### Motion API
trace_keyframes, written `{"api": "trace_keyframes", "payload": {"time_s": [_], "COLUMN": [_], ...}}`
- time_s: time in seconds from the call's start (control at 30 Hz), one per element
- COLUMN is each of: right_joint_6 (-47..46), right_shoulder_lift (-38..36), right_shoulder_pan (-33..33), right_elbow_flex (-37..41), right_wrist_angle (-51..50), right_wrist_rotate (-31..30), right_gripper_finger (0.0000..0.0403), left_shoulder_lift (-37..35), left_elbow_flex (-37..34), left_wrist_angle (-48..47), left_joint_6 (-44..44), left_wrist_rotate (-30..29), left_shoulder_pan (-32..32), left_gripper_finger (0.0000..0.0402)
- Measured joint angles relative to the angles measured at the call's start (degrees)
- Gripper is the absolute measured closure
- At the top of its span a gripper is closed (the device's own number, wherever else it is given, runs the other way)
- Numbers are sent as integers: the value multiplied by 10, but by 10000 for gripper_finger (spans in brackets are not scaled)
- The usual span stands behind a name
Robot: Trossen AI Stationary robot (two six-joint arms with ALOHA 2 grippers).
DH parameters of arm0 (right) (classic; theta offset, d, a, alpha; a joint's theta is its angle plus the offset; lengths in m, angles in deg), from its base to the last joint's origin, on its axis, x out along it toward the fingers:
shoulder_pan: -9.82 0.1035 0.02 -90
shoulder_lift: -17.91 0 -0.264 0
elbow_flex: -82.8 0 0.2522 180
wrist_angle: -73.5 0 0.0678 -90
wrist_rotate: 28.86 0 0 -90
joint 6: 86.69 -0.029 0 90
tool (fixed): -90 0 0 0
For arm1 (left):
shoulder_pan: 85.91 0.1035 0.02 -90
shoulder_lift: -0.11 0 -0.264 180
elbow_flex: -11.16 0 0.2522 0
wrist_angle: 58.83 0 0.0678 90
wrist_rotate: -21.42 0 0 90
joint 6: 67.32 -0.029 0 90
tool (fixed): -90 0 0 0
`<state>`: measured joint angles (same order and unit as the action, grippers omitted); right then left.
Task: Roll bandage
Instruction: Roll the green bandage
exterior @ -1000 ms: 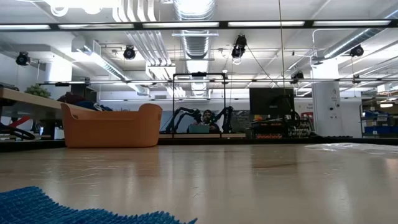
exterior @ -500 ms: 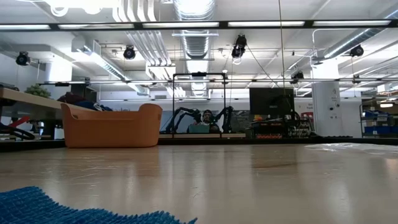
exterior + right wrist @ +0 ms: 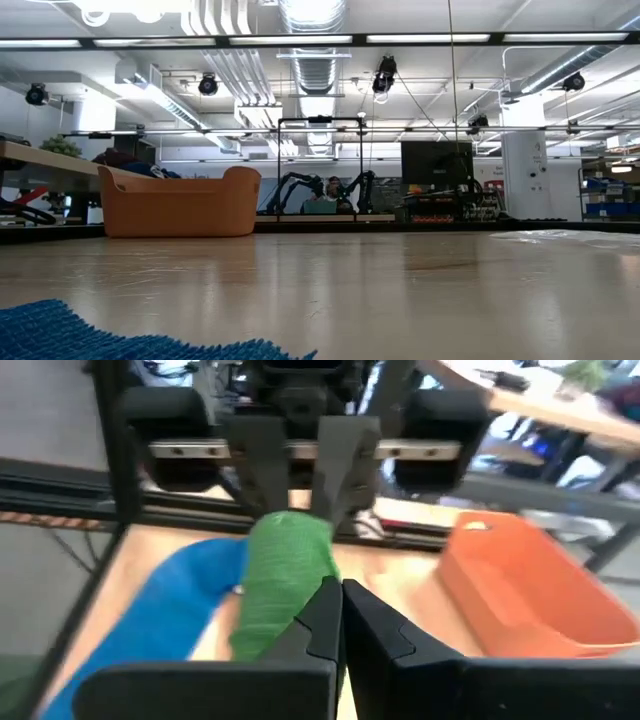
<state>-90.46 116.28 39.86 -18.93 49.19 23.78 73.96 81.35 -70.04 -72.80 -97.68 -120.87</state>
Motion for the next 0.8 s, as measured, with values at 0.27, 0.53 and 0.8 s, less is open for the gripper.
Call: {"api": "trace_keyframes", "payload": {"time_s": [0.27,0.53,0.8], "right_joint_6": [-46,-47,-50], "right_shoulder_lift": [0,0,0], "right_shoulder_pan": [-1,-1,0], "right_elbow_flex": [0,1,1], "right_wrist_angle": [-16,-6,5], "right_wrist_rotate": [-1,17,28], "right_gripper_finger": [361,279,240], "left_shoulder_lift": [0,0,0], "left_elbow_flex": [0,0,0], "left_wrist_angle": [7,15,24], "left_joint_6": [-14,-31,-55], "left_wrist_rotate": [3,27,28], "left_shoulder_pan": [0,0,0], "left_gripper_finger": [395,395,395]}}
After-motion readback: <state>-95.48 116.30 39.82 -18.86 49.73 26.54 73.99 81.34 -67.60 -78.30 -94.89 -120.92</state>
